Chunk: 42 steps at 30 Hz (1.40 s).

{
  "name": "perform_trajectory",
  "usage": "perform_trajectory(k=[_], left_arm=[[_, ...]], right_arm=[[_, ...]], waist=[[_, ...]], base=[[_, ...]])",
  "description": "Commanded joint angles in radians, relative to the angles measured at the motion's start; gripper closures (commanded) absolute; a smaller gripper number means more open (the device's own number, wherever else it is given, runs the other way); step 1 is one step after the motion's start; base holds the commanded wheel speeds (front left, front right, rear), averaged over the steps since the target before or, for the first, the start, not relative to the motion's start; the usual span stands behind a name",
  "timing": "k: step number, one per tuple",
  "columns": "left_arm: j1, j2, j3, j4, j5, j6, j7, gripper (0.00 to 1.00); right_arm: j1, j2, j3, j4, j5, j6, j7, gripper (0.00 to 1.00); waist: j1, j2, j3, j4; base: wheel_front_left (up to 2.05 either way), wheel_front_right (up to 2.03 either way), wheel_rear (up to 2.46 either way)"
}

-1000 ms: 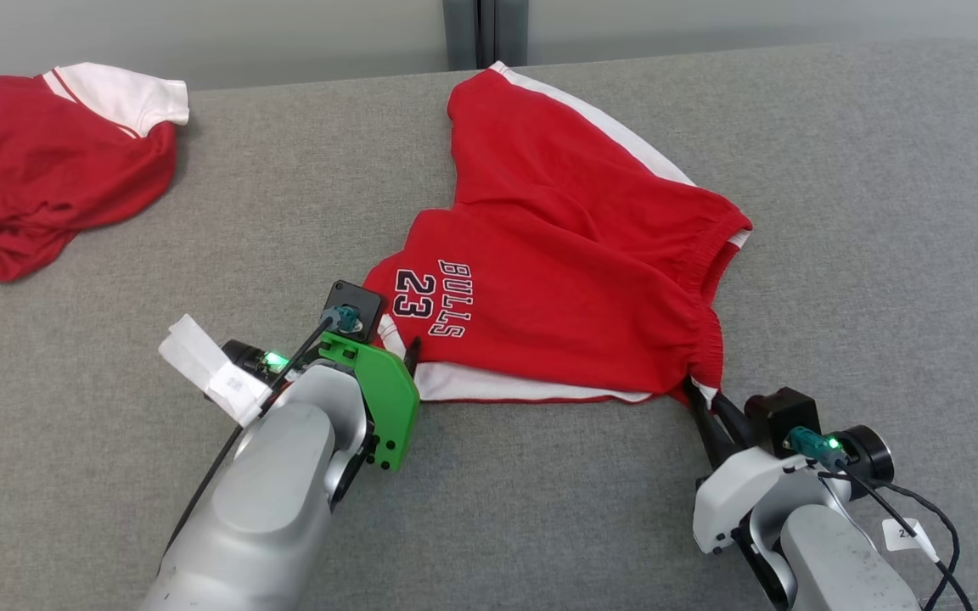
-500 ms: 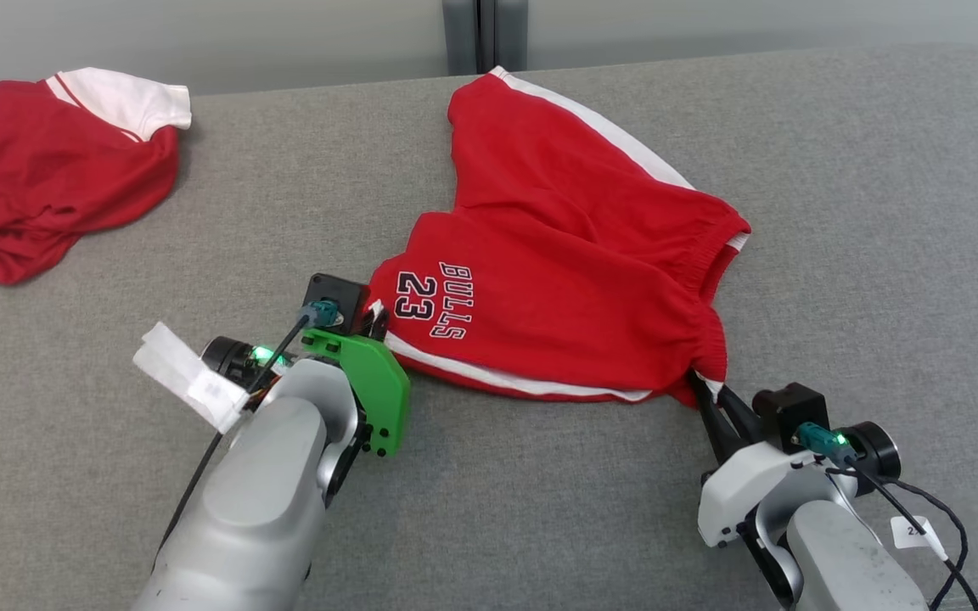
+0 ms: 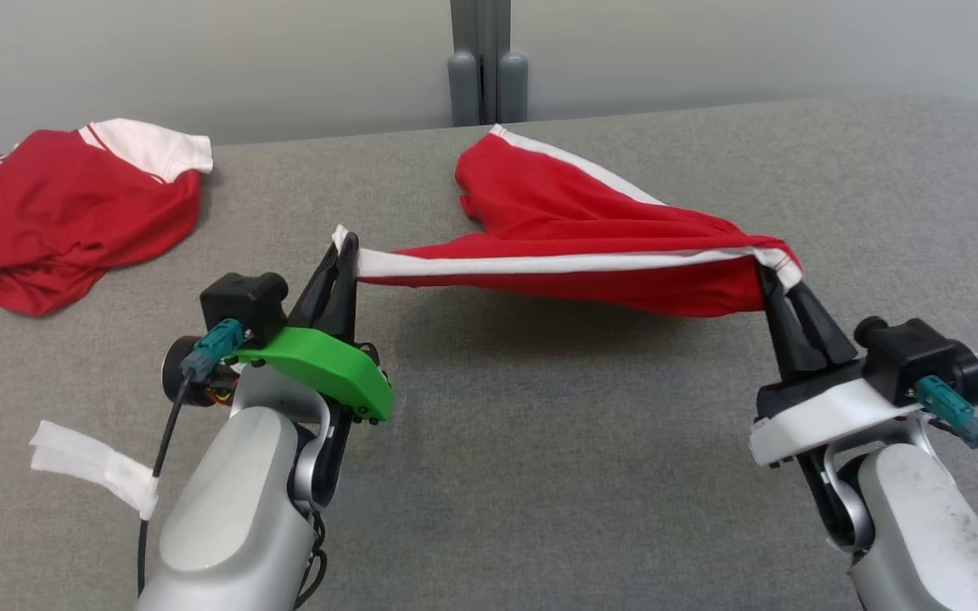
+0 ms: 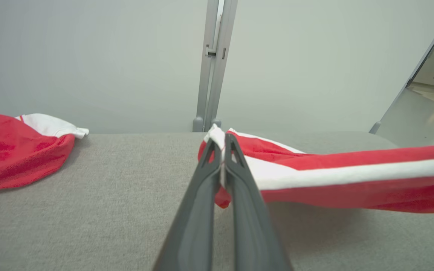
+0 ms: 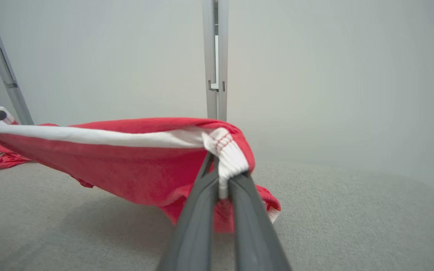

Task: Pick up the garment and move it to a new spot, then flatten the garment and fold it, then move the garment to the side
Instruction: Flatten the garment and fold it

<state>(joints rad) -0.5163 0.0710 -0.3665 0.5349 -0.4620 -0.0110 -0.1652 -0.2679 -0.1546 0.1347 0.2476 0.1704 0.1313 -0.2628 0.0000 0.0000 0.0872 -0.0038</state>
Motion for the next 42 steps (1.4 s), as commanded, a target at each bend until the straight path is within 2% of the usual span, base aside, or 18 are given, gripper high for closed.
perform_trajectory(k=[1,6,11,15,19,22,25,28,32,35,38,42], left_arm=[[0.027,0.011,0.008,-0.051,-0.007,0.012,-0.008,1.00],[0.098,0.045,0.029,-0.315,-0.004,0.054,0.003,1.00],[0.186,0.093,0.044,-0.662,0.013,0.112,0.066,1.00],[0.237,0.130,0.060,-0.892,0.034,0.158,0.119,1.00],[0.260,0.150,0.059,-1.008,0.045,0.181,0.175,1.00],[0.229,0.156,0.063,-0.996,0.026,0.176,0.208,1.00],[0.142,0.174,0.088,-0.907,0.025,0.161,0.227,1.00],[0.009,0.190,0.106,-0.790,0.025,0.134,0.234,1.00],[-0.248,0.182,0.128,-0.544,0.024,0.091,0.216,1.00],[-0.434,0.177,0.153,-0.369,0.040,0.083,0.166,1.00],[-0.574,0.143,0.169,-0.214,0.046,0.088,0.084,1.00],[-0.653,0.098,0.160,-0.073,0.040,0.066,-0.008,1.00]], right_arm=[[0.019,-0.016,-0.011,-0.051,0.006,-0.001,-0.002,1.00],[0.068,-0.055,-0.048,-0.288,-0.003,-0.001,0.048,1.00],[0.123,-0.061,-0.101,-0.568,-0.010,-0.001,0.127,1.00],[0.160,-0.065,-0.148,-0.745,-0.025,-0.001,0.187,1.00],[0.182,-0.055,-0.174,-0.843,-0.015,-0.001,0.238,1.00],[0.161,-0.054,-0.165,-0.839,0.009,-0.001,0.261,1.00],[0.065,-0.090,-0.116,-0.741,0.065,-0.001,0.259,1.00],[-0.095,-0.134,-0.072,-0.570,0.101,-0.001,0.237,1.00],[-0.437,-0.150,0.013,-0.288,0.104,-0.001,0.175,1.00],[-0.669,-0.120,0.067,-0.083,0.042,-0.001,0.112,1.00],[-0.840,-0.062,0.087,0.122,-0.024,-0.001,0.052,1.00],[-0.934,0.005,0.113,0.315,-0.048,-0.001,0.008,1.00]], waist=[[0.0000,0.0000,-0.049,-0.011],[0.0000,0.0000,-0.104,-0.028],[0.0000,0.0000,-0.119,-0.047],[0.0000,0.0000,-0.111,-0.054],[0.0000,0.0000,-0.077,-0.050],[0.0000,0.0000,-0.023,-0.042],[0.0000,0.0000,0.053,-0.044],[0.0000,0.0000,0.123,-0.052],[0.0000,0.0000,0.213,-0.061],[0.0000,0.0000,0.265,-0.071],[0.0000,0.0000,0.321,-0.066],[0.0000,0.0000,0.397,-0.045]], base=[[0.00,0.00,0.00],[0.00,0.00,0.00],[0.00,0.00,0.00],[0.00,0.00,0.00],[0.00,0.00,0.00],[0.00,0.00,0.00],[0.00,0.00,0.00],[0.00,0.00,0.00],[0.00,0.00,0.00],[0.00,0.00,0.00],[0.00,0.00,0.00],[0.00,0.00,0.00]])
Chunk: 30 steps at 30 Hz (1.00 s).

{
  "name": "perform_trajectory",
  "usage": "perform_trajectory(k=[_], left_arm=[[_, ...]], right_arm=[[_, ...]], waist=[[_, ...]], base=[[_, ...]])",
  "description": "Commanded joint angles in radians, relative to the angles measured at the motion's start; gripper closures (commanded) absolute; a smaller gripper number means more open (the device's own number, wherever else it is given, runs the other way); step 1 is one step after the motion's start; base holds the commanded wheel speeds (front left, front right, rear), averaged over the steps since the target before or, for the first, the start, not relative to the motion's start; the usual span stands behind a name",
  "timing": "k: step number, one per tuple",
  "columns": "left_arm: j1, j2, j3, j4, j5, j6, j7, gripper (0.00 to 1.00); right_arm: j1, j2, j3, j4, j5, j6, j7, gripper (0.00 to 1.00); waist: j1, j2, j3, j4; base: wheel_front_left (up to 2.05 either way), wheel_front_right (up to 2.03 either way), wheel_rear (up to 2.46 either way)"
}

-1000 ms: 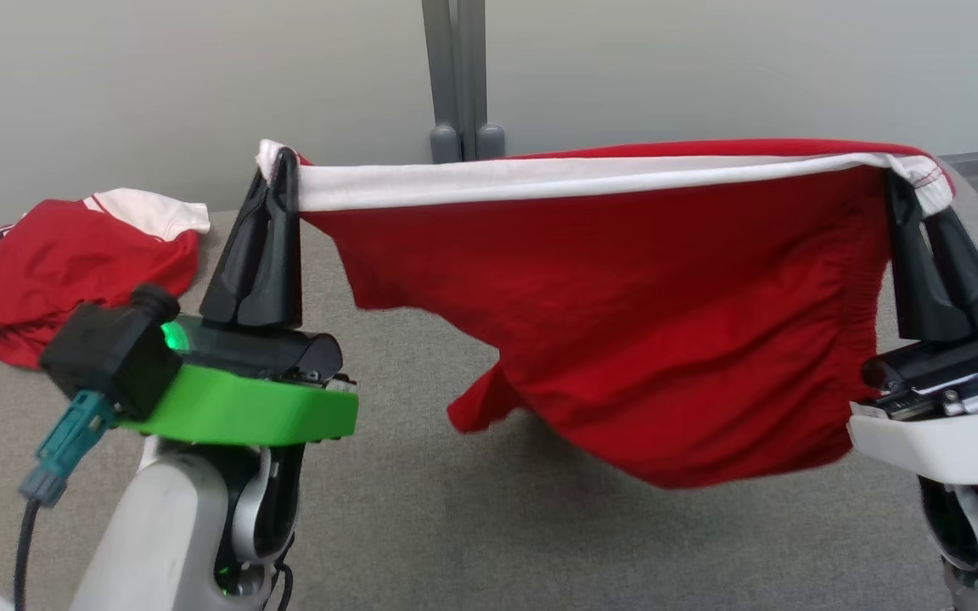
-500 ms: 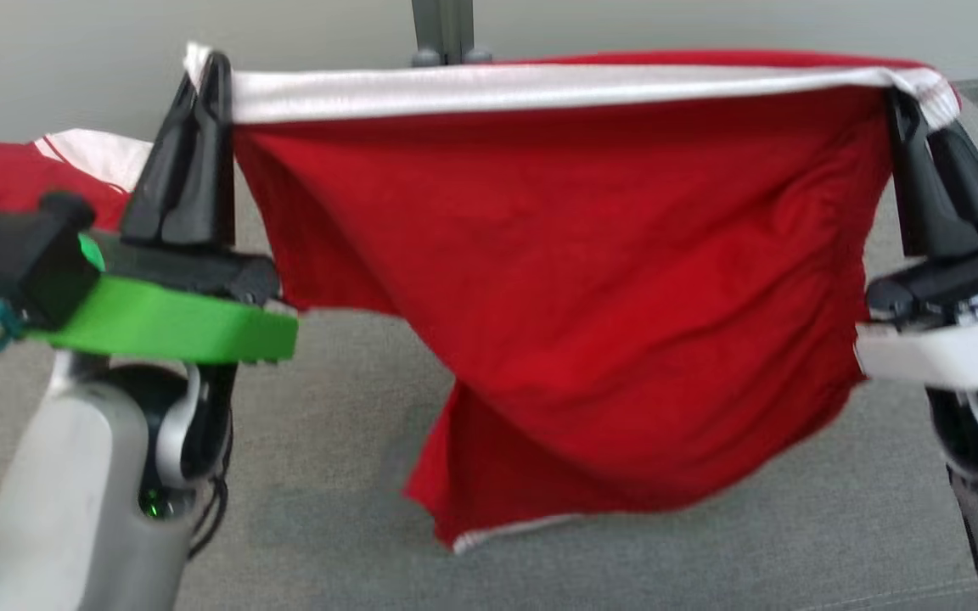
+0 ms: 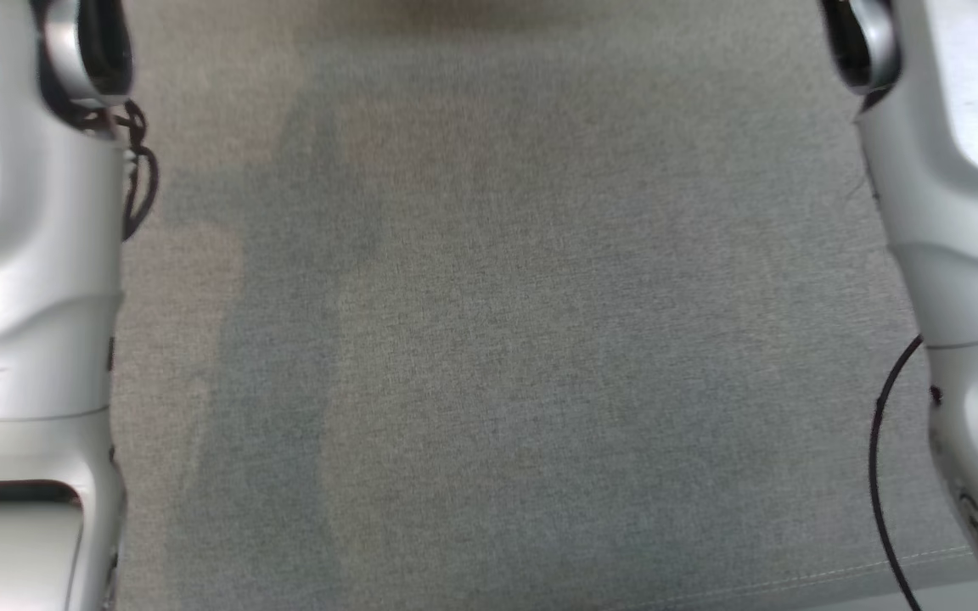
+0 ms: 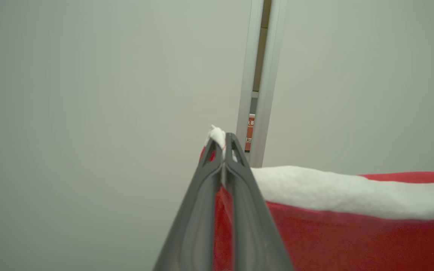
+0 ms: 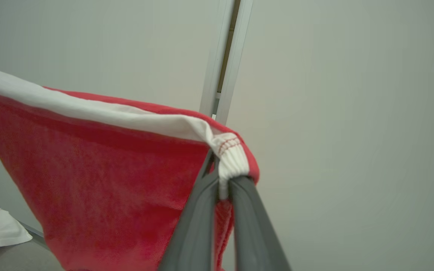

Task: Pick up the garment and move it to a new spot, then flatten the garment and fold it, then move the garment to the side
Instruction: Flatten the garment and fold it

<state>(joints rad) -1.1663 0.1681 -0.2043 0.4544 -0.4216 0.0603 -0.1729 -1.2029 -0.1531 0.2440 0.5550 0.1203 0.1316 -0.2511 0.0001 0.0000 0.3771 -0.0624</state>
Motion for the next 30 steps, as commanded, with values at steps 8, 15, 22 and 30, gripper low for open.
perform_trajectory(k=[8,15,22,30], left_arm=[[0.130,-0.075,0.000,0.167,-0.045,-0.065,-0.088,1.00],[0.312,-0.103,0.065,0.028,0.007,-0.100,-0.092,1.00],[0.506,-0.116,0.144,-0.192,0.039,-0.125,-0.092,1.00],[0.736,-0.116,0.129,-0.385,-0.034,-0.077,-0.091,1.00]], right_arm=[[0.134,-0.004,0.142,0.097,0.129,-0.002,-0.015,1.00],[0.307,-0.027,0.132,-0.067,0.223,-0.001,-0.014,1.00],[0.479,-0.038,0.129,-0.264,0.214,-0.001,-0.015,1.00],[0.705,-0.044,0.115,-0.448,0.202,-0.001,-0.015,1.00]], waist=[[-0.0001,0.0000,0.202,0.053],[-0.0001,0.0000,0.178,0.039],[-0.0001,0.0000,0.100,0.035],[-0.0001,0.0000,-0.053,0.067]], base=[[0.00,0.00,0.00],[0.00,0.00,0.00],[0.00,0.00,0.00],[0.00,0.00,0.00]])
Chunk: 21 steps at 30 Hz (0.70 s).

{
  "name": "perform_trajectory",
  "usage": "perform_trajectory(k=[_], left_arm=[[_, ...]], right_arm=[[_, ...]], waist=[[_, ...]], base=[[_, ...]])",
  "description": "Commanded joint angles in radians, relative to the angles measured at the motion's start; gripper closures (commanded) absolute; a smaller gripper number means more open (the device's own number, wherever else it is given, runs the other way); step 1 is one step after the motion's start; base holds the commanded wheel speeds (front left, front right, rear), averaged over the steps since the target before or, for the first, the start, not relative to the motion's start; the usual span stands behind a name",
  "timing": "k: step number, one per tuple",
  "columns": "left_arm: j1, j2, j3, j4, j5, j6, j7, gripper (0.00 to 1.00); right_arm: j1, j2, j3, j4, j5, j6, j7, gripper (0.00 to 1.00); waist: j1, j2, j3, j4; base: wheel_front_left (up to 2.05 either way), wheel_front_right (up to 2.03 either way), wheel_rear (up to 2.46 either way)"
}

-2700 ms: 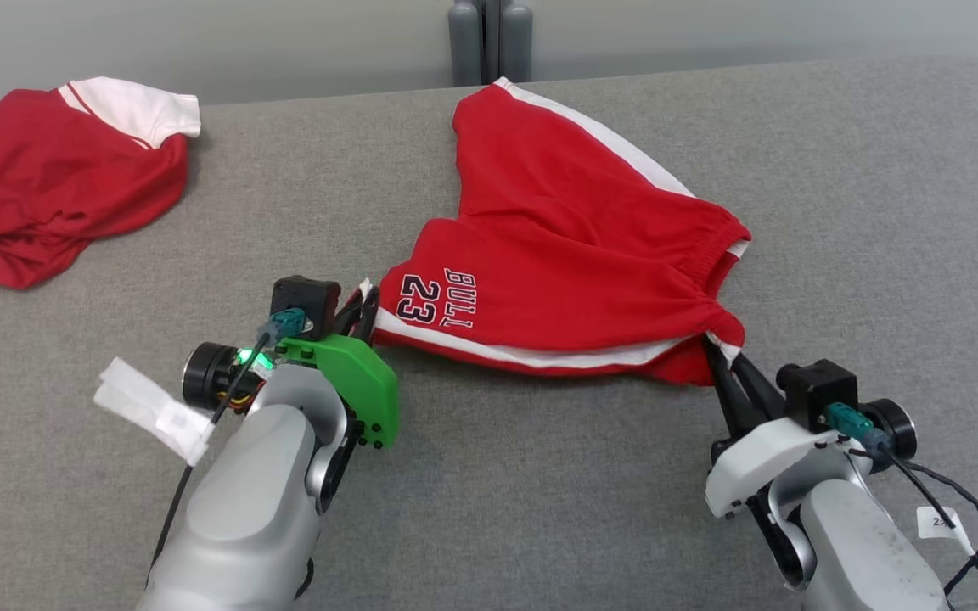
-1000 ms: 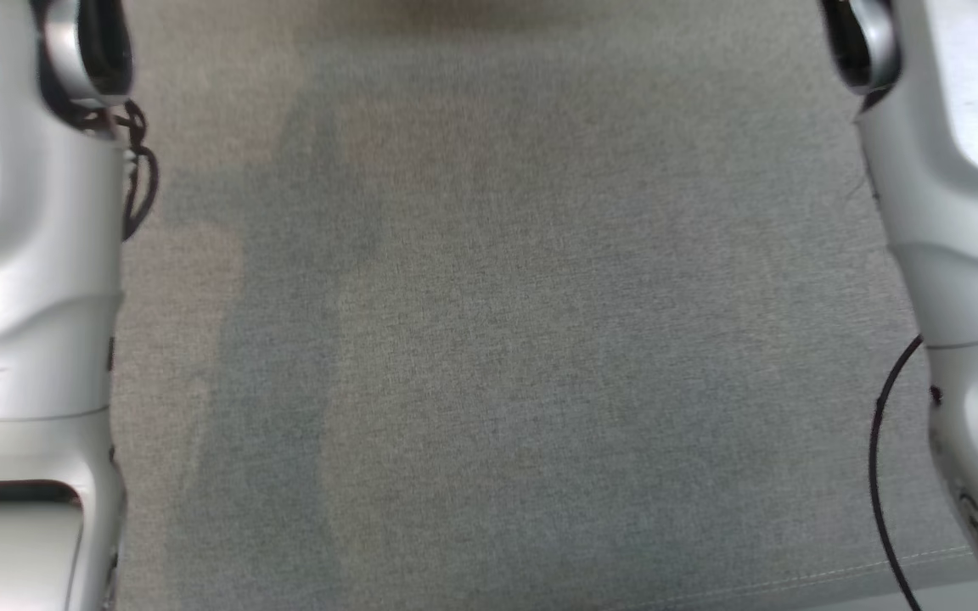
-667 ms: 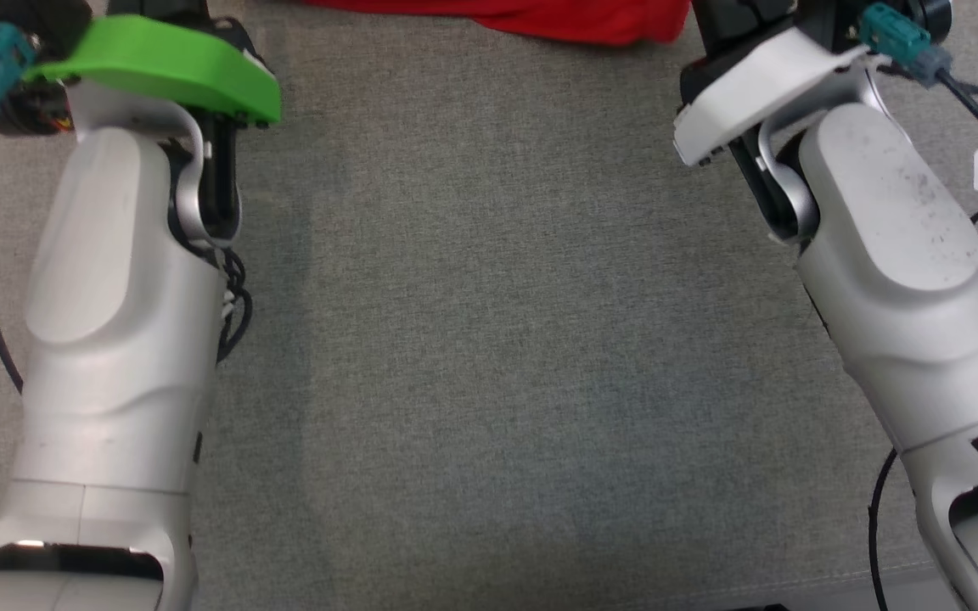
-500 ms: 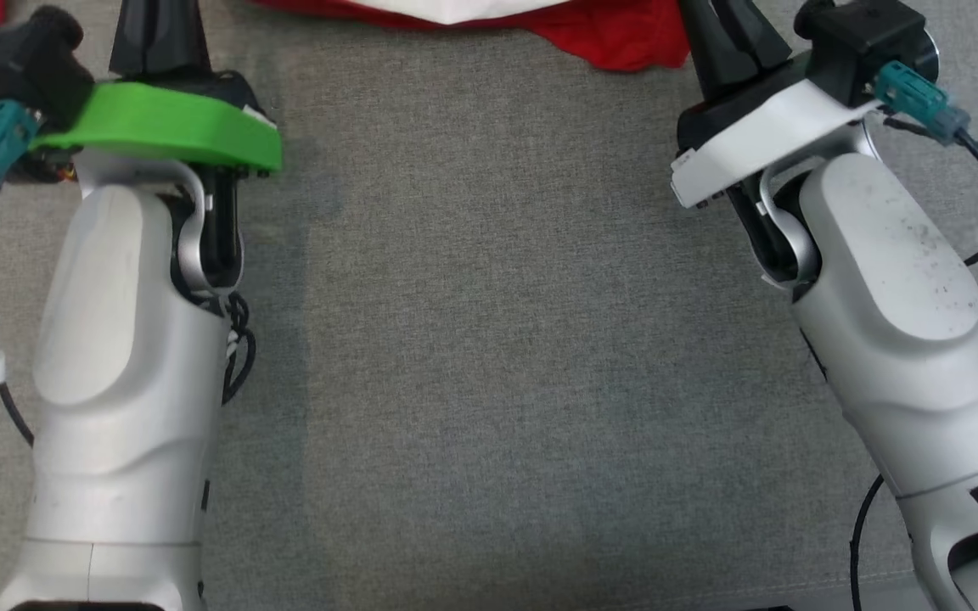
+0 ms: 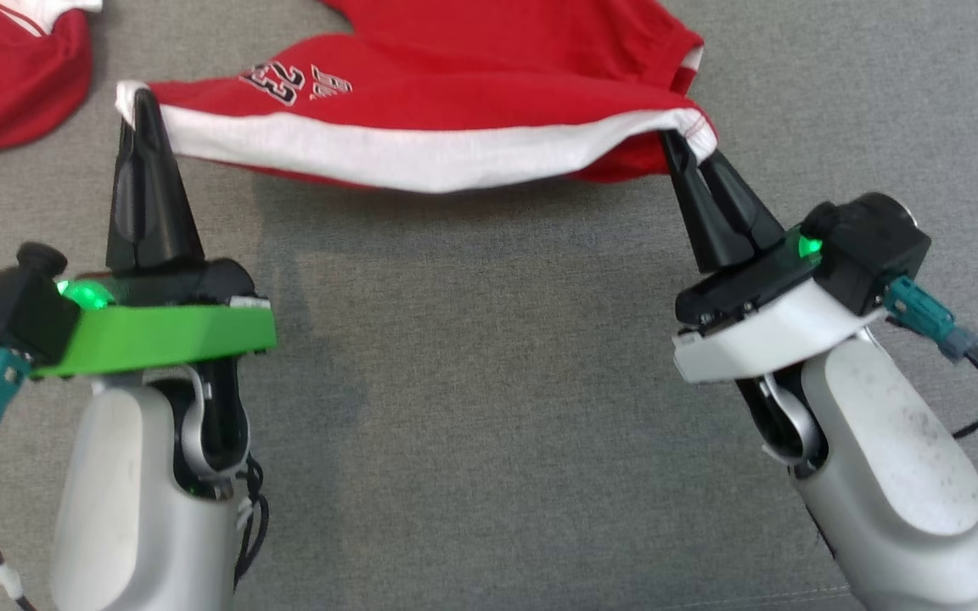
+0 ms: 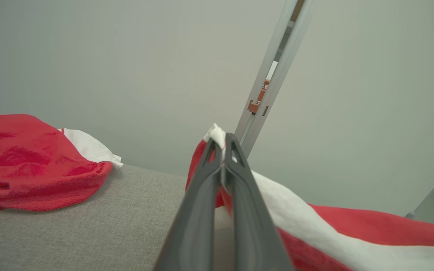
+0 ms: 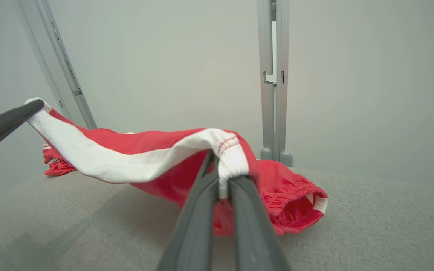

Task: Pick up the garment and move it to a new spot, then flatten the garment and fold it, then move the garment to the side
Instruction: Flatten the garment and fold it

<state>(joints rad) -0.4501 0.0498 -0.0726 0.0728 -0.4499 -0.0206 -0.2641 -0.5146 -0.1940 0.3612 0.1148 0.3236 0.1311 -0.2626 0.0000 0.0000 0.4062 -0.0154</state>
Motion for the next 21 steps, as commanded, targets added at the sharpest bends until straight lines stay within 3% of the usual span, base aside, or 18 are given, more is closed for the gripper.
perform_trajectory(k=[1,7,13,21], left_arm=[[0.049,0.002,-0.008,-0.020,-0.009,0.009,0.000,1.00],[0.268,0.002,-0.065,-0.154,-0.002,0.047,0.000,1.00],[0.456,0.002,-0.117,-0.282,0.007,0.098,0.000,1.00],[0.491,0.017,-0.129,-0.247,0.021,0.123,0.012,1.00]], right_arm=[[0.048,0.000,-0.004,-0.026,0.001,-0.001,-0.003,1.00],[0.275,-0.012,-0.012,-0.160,0.011,-0.001,-0.003,1.00],[0.479,-0.052,-0.021,-0.273,-0.005,-0.001,-0.002,1.00],[0.554,-0.040,0.019,-0.256,0.026,-0.001,0.020,1.00]], waist=[[0.0000,0.0000,-0.104,0.023],[0.0000,0.0000,-0.231,0.043],[0.0000,0.0000,-0.279,0.050],[0.0000,0.0000,-0.259,0.029]], base=[[0.00,0.00,0.00],[0.00,0.00,0.00],[0.00,0.00,0.00],[0.00,0.00,0.00]])
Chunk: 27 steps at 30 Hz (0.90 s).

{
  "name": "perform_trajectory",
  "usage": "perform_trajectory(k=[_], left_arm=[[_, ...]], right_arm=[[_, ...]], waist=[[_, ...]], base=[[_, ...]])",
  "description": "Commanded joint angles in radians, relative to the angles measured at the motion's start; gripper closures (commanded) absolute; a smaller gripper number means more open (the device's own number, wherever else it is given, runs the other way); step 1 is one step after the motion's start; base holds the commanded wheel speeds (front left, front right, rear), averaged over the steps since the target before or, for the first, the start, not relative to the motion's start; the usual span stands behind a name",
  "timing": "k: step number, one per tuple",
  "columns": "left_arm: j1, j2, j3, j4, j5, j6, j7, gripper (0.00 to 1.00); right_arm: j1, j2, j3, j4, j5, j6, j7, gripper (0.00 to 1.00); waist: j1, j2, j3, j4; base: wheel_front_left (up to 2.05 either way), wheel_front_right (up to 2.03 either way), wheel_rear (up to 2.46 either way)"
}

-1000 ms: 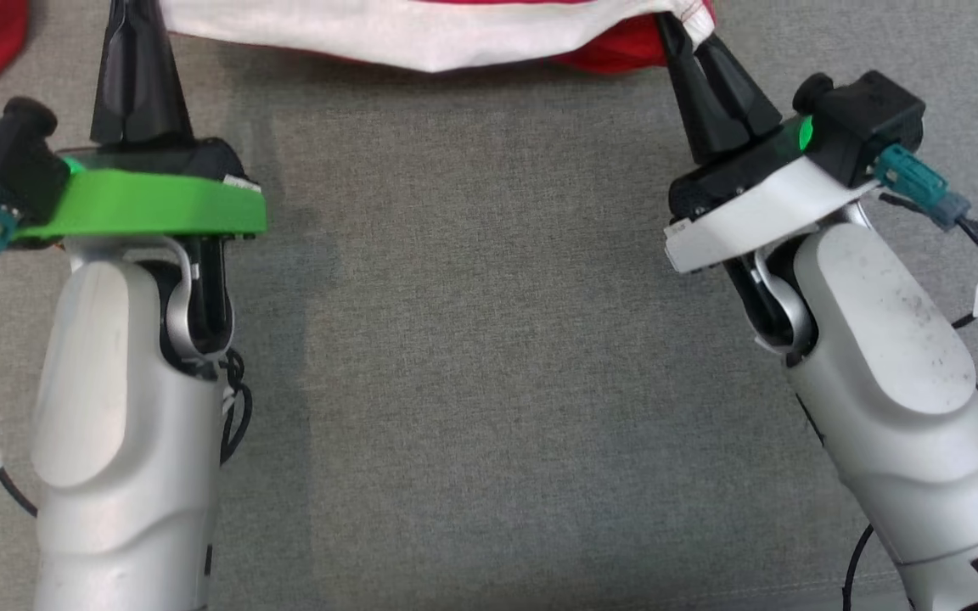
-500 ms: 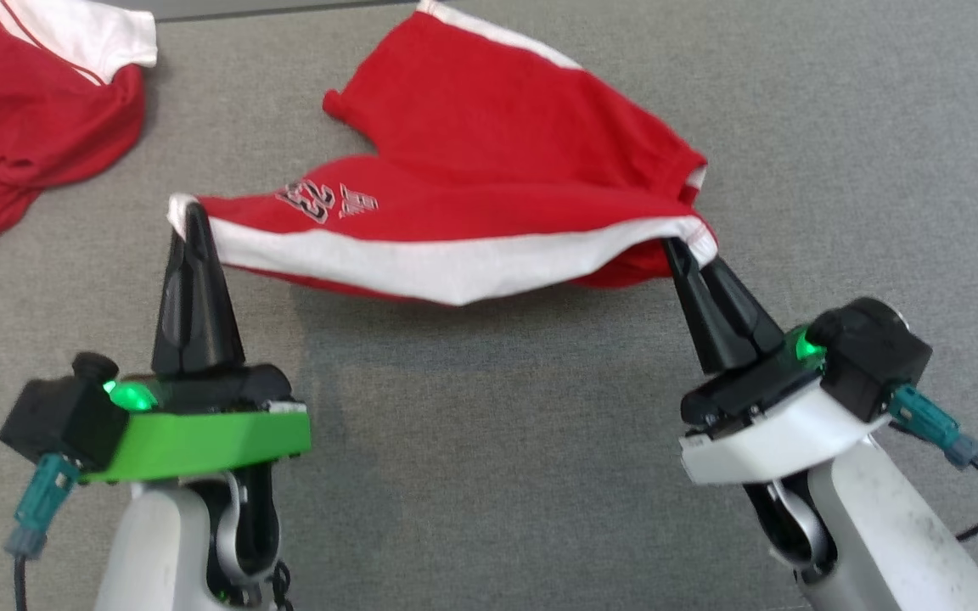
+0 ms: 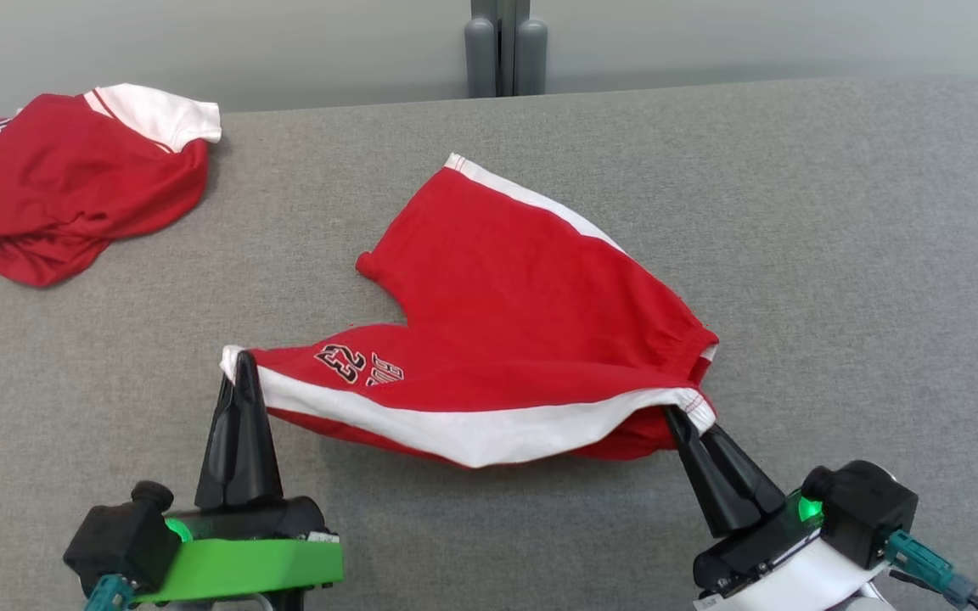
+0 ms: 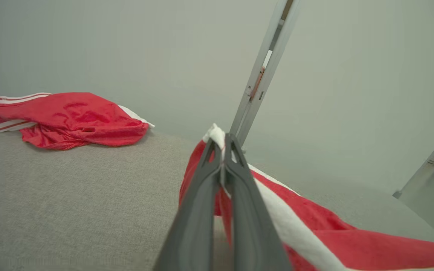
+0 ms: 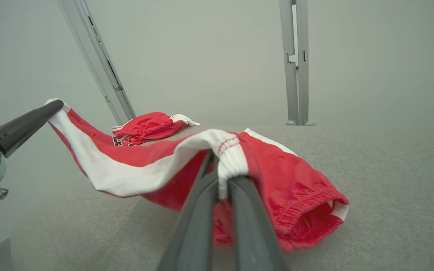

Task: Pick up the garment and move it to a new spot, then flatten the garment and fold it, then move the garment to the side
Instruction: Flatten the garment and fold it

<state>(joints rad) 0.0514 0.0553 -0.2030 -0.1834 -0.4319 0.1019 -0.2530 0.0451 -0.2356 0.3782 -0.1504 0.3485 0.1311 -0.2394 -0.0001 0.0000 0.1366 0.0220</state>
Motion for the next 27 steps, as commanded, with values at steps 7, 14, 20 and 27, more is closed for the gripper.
perform_trajectory(k=[7,14,20,27], left_arm=[[-0.156,0.017,0.012,0.171,0.012,-0.020,-0.004,1.00],[-0.398,0.028,-0.005,0.407,0.039,-0.050,0.011,1.00],[-0.614,0.031,-0.022,0.636,0.066,-0.065,0.009,1.00],[-0.818,0.035,-0.047,0.847,0.107,-0.082,-0.003,1.00]], right_arm=[[-0.076,0.058,0.000,0.147,0.041,0.000,-0.021,1.00],[-0.193,0.134,-0.063,0.280,0.069,0.000,-0.026,1.00],[-0.289,0.177,-0.075,0.355,0.067,0.000,-0.026,1.00],[-0.341,0.185,-0.069,0.354,0.108,0.000,-0.026,1.00]], waist=[[0.0001,0.0000,0.066,-0.035],[0.0001,0.0000,0.166,-0.093],[0.0001,0.0000,0.240,-0.154],[0.0001,0.0000,0.296,-0.220]], base=[[0.00,0.00,0.00],[0.00,0.00,0.00],[0.00,0.00,0.00],[0.00,0.00,0.00]])
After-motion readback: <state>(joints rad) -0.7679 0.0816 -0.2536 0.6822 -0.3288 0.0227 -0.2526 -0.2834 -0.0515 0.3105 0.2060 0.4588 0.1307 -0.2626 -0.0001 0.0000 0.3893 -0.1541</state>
